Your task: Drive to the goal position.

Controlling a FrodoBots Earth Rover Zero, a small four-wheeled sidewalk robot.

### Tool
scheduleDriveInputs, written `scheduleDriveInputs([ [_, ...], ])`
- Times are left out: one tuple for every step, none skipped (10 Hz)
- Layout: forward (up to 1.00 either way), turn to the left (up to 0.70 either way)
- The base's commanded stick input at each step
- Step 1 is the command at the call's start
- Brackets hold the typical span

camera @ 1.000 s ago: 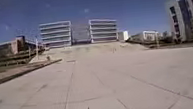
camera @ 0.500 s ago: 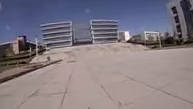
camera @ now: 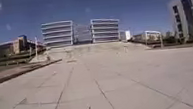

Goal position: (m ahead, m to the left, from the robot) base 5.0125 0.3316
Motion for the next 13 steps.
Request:
scheduleDriveInputs([
  [0.7, 0.0],
  [0.7, 0.0],
  [0.7, 0.01],
  [0.7, 0.02],
  [0.7, 0.0],
  [0.7, 0.01],
  [0.7, 0.02],
  [0.7, 0.0],
  [0.7, 0.0],
  [0.7, 0.02],
  [0.7, 0.01],
  [0.7, 0.01],
  [0.7, 0.0],
])
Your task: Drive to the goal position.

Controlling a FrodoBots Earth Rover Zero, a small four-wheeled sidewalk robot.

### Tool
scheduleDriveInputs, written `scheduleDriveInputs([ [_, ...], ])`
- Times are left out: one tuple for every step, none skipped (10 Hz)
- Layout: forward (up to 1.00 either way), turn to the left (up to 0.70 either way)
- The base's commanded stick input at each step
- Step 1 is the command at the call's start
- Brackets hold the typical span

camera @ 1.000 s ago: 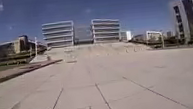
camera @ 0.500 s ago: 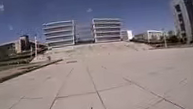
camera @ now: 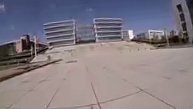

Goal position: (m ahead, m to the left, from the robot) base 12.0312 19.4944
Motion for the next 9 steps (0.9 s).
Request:
scheduleDriveInputs([
  [0.7, 0.0],
  [0.7, 0.0],
  [0.7, 0.0],
  [0.7, 0.0],
  [0.7, 0.0],
  [0.7, 0.0],
  [0.7, 0.0],
  [0.7, 0.0],
  [0.7, 0.0],
])
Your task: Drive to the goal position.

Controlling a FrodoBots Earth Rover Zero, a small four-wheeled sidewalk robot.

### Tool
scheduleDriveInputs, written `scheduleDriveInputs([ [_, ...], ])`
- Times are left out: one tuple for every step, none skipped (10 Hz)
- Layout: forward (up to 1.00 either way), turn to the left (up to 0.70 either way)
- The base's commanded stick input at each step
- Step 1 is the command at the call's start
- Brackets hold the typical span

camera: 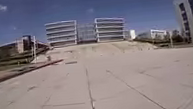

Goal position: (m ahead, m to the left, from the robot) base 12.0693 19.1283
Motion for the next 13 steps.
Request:
scheduleDriveInputs([
  [0.7, 0.0],
  [0.7, 0.0],
  [0.7, 0.0],
  [0.7, 0.0],
  [0.7, 0.0],
  [0.7, 0.0],
  [0.7, 0.0],
  [0.7, 0.0],
  [0.7, 0.0],
  [0.7, 0.0],
  [0.7, 0.0],
  [0.7, 0.0],
  [0.7, 0.0],
])
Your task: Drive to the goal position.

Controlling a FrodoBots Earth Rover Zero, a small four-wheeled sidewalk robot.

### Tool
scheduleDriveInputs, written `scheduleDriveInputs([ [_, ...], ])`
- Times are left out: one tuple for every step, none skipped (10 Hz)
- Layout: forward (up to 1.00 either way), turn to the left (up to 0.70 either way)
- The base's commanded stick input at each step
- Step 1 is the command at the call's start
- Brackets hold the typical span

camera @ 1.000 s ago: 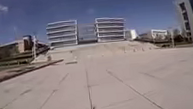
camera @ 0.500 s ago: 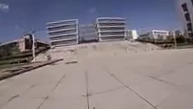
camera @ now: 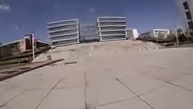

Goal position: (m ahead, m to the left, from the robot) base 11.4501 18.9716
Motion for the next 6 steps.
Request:
scheduleDriveInputs([
  [0.7, 0.0],
  [0.7, 0.0],
  [0.7, 0.0],
  [0.7, 0.0],
  [0.7, 0.0],
  [0.7, 0.0],
])
